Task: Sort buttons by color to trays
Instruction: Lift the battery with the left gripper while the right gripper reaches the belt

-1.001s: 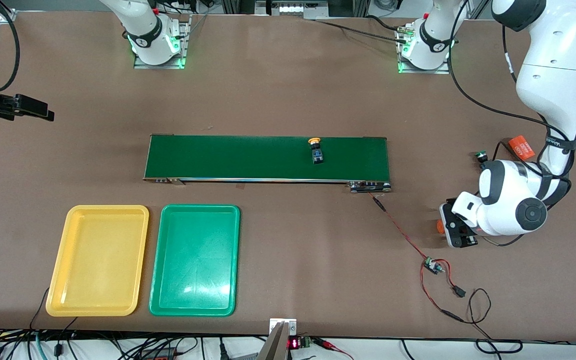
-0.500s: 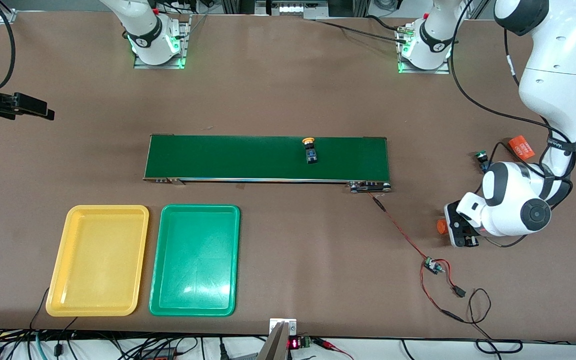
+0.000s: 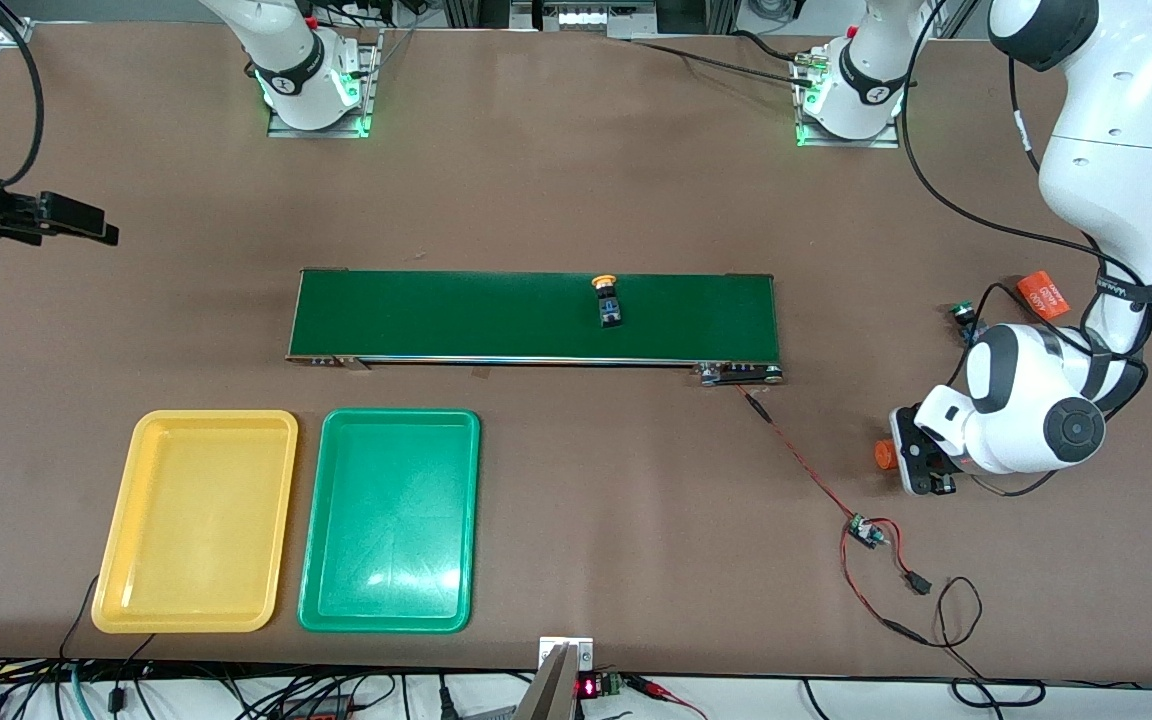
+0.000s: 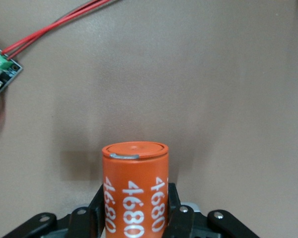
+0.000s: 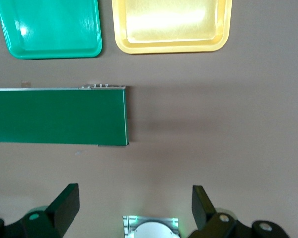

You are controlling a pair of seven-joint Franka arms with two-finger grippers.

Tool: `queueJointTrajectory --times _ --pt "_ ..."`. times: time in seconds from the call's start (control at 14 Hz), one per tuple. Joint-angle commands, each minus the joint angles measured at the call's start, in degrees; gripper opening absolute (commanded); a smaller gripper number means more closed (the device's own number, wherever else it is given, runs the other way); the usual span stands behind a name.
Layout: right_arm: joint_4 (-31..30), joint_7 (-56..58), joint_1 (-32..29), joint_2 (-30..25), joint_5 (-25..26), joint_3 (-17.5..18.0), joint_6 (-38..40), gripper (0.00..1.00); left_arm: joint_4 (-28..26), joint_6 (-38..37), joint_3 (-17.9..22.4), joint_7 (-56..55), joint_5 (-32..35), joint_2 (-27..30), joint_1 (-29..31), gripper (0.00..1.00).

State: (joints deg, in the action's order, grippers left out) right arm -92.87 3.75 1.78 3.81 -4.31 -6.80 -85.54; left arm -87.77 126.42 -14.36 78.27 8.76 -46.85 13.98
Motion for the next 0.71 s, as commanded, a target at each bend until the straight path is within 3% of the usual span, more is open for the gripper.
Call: queueJointTrajectory --times 0.0,0.29,0.64 --pt "-10.5 0.2 0.6 -6.4 -1.0 0.4 -7.2 1.0 0.3 -5.7 -0.9 -1.6 0.4 2.4 1.0 0.0" --pt "-20.9 -3.9 3.1 -10.7 -1.1 1.9 -18.1 1.0 0.1 -15.7 -2.1 -17.6 0.5 7.0 0.4 0.0" --pt "-28.7 -13.7 3.5 -12.0 -1.0 10.2 -26.8 1.0 -3.6 -19.1 -5.1 -30.9 0.4 12.1 0.4 0.0"
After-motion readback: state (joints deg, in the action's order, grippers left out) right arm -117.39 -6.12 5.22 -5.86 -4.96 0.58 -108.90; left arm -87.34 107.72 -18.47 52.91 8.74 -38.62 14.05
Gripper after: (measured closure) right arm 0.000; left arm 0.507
